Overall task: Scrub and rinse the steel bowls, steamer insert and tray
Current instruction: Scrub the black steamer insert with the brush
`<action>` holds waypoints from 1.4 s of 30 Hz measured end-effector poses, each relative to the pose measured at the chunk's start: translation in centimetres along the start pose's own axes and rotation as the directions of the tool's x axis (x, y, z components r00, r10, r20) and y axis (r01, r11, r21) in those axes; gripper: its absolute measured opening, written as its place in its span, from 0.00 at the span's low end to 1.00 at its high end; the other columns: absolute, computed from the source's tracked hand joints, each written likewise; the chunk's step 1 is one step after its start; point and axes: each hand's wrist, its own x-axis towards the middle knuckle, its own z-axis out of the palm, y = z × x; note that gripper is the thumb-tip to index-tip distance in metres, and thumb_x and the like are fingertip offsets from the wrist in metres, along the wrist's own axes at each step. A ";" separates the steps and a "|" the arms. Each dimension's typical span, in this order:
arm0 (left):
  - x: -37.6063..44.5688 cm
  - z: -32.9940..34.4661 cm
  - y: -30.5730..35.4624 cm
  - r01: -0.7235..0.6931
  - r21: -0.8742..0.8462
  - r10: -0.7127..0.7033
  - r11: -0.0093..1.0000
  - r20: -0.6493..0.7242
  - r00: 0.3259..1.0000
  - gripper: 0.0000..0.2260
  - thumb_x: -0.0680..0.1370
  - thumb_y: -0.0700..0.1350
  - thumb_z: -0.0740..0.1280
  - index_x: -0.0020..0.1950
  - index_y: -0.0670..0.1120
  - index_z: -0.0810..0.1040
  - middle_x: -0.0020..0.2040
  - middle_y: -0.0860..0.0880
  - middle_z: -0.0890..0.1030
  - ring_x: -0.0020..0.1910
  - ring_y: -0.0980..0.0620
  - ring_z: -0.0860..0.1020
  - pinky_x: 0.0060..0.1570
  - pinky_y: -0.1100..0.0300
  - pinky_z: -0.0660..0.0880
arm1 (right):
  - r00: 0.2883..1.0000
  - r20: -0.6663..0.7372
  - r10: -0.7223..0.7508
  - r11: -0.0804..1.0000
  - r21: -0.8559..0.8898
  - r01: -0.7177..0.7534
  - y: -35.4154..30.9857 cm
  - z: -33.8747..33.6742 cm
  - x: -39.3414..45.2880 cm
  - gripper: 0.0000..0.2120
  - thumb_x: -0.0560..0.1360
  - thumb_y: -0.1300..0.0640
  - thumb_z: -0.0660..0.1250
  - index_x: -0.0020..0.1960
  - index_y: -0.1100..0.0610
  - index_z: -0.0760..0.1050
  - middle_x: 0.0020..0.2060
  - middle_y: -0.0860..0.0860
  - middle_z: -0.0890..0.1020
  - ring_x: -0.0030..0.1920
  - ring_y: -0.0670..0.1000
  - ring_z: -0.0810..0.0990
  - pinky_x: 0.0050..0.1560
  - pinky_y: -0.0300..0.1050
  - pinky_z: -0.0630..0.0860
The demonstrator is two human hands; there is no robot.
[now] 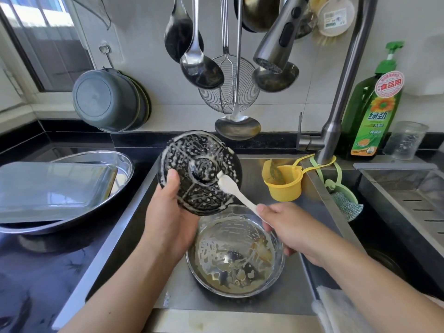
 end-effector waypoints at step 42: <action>-0.6 0.4 -1.2 0.154 0.011 -0.154 0.988 0.071 0.985 0.27 0.87 0.58 0.49 0.79 0.43 0.68 0.71 0.39 0.78 0.70 0.37 0.77 0.74 0.36 0.66 | 0.981 0.098 -0.168 0.955 -0.232 0.187 -2.3 1.9 -1.9 0.24 0.84 0.42 0.56 0.35 0.53 0.69 0.20 0.46 0.69 0.24 0.45 0.65 0.30 0.44 0.62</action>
